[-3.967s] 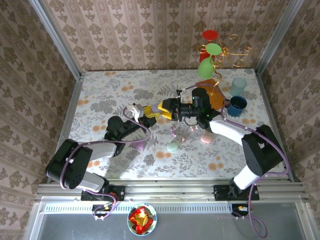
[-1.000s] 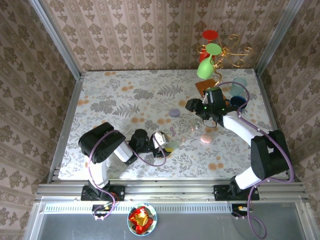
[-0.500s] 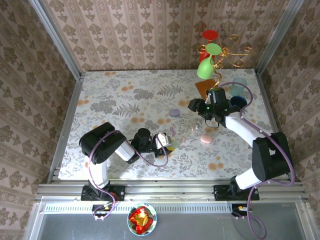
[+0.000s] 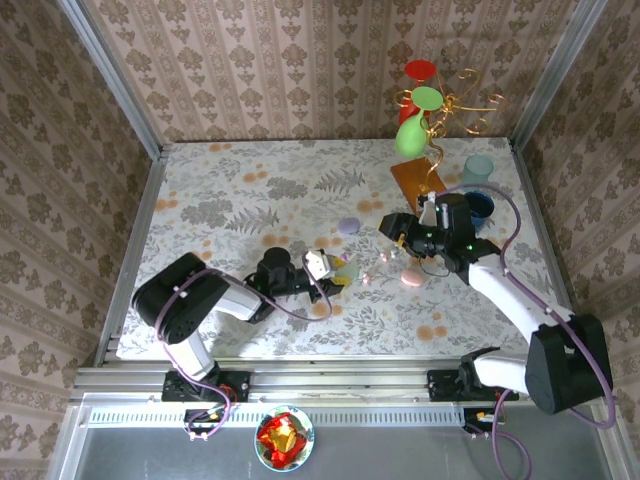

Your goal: Insert the wireless bluetooth earbuds into the charging case

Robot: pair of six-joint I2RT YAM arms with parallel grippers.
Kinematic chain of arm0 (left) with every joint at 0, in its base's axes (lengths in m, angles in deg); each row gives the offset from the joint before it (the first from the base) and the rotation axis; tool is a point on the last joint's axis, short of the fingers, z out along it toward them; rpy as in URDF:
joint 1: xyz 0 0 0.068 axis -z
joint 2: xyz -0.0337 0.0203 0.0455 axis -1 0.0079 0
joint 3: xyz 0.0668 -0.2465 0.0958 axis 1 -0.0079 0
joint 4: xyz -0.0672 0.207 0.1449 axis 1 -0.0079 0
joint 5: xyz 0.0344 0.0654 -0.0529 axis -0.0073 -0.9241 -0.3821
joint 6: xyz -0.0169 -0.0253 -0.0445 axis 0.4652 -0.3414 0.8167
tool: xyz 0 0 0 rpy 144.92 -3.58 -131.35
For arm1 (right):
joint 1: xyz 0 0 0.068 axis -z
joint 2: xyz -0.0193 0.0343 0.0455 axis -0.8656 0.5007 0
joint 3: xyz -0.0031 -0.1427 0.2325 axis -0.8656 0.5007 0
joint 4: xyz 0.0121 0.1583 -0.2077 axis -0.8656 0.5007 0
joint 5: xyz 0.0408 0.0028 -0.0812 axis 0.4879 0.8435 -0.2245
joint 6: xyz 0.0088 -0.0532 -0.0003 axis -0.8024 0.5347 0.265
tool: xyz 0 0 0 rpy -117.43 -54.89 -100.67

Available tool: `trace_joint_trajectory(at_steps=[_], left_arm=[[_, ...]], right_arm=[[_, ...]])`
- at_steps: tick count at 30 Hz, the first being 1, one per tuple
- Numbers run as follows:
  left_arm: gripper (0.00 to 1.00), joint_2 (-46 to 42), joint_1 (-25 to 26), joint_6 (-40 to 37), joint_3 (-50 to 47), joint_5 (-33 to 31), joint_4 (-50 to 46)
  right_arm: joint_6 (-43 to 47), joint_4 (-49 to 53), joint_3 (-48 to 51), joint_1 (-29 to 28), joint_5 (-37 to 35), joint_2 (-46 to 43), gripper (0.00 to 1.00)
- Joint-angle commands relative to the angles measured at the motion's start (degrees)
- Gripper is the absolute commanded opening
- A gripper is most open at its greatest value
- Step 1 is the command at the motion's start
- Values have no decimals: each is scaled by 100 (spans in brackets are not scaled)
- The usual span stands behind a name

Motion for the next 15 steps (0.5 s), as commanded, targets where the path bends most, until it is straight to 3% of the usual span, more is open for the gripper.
trace_joint_trajectory(at_steps=[1, 8, 15], left_arm=[[31, -343, -127, 318, 172, 297, 138], [31, -751, -192, 333, 395, 487, -76], [31, -903, -192, 393, 447, 377, 26]], right_arm=[[-538, -438, 184, -119, 738, -303, 66], [-1114, -1183, 361, -478, 1224, -165, 71], [-1175, -1545, 232, -967, 1242, 232, 66]])
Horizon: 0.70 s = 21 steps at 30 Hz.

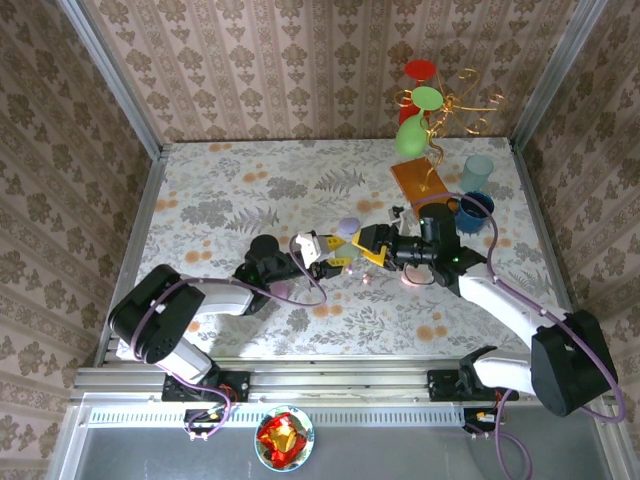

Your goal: Insert the wireless bluetooth earbuds into the charging case

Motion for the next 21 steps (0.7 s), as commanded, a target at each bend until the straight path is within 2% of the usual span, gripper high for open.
trace_joint_trajectory(at_steps=[1, 10, 13, 17, 21], left_arm=[[31, -139, -27, 112, 107, 99, 99], [31, -121, 4, 97, 93, 99, 146], [34, -123, 17, 109, 93, 99, 182], [57, -144, -7, 313, -6, -149, 576], [76, -188, -50, 555, -80, -192, 974]], right_arm=[[-186, -390, -60, -112, 225, 115, 64], [-248, -450, -68, -110, 227, 182, 30], [-315, -482, -68, -102, 202, 193, 21], [-604, -848, -7, -38, 183, 132, 19], [-1106, -1492, 103, 76, 225, 63, 19]])
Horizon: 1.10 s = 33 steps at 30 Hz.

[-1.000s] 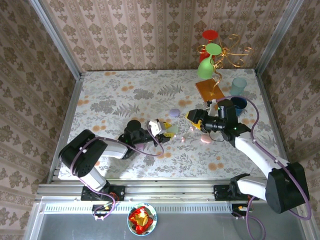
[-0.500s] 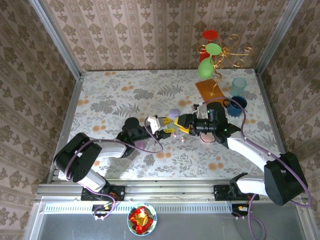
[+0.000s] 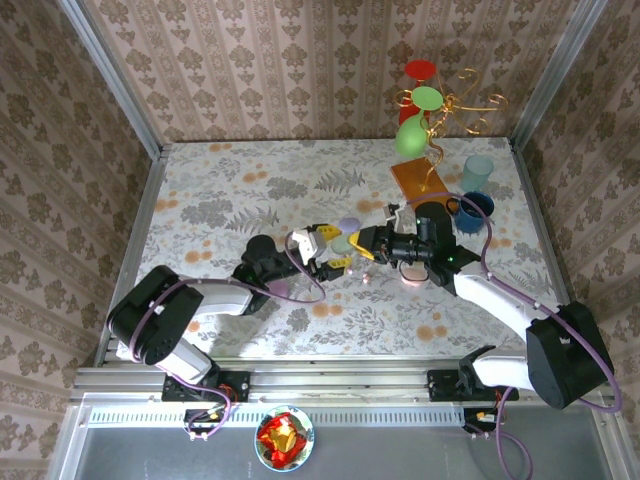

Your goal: Insert the wireless bluetooth earbuds into the charging case

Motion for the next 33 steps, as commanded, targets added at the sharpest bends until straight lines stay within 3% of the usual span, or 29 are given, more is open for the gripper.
trace_joint_trajectory(at_steps=[1, 6, 14, 20, 33], left_arm=[[80, -189, -15, 239, -67, -37, 529], [89, -388, -48, 351, -140, -214, 561], [82, -288, -242, 825, 63, -218, 632], [65, -117, -323, 1044, 409, 380, 646], [56, -101, -386, 1088, 658, 694, 635]], right_arm=[[-636, -907, 105, 110, 153, -121, 19], [-1436, -1940, 220, 171, 374, -73, 17], [-3058, -4130, 495, 232, 423, 406, 13], [-3221, -4317, 561, 223, 447, 332, 11], [-3329, -4059, 508, 148, 534, 145, 9]])
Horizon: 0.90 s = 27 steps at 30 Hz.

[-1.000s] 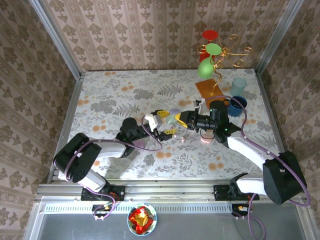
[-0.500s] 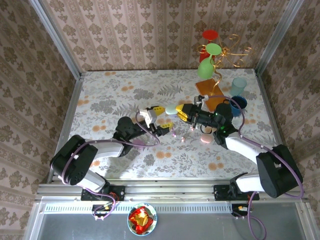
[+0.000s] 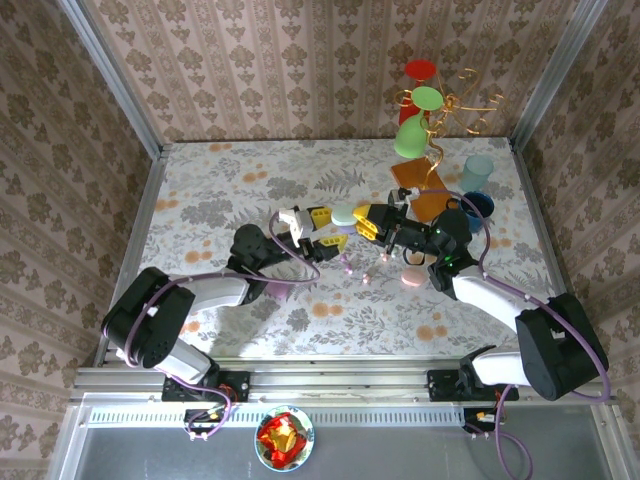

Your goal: Insert the wireless bluetooth earbuds into the charging case

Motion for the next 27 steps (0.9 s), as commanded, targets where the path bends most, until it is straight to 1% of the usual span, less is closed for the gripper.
trace_joint_trajectory(at_steps=[1, 7, 19, 27], left_arm=[[56, 63, -40, 55, 186, 183, 177], [56, 97, -40, 58, 212, 86, 181], [54, 80, -32, 116, 247, 135, 179], [50, 56, -23, 132, 245, 178, 176]], right_arm=[[-66, -74, -19, -66, 203, -109, 9], [-13, 15, -50, -115, 232, -109, 9], [108, 217, -70, -155, 262, -96, 8], [168, 327, -63, -162, 274, -91, 8]])
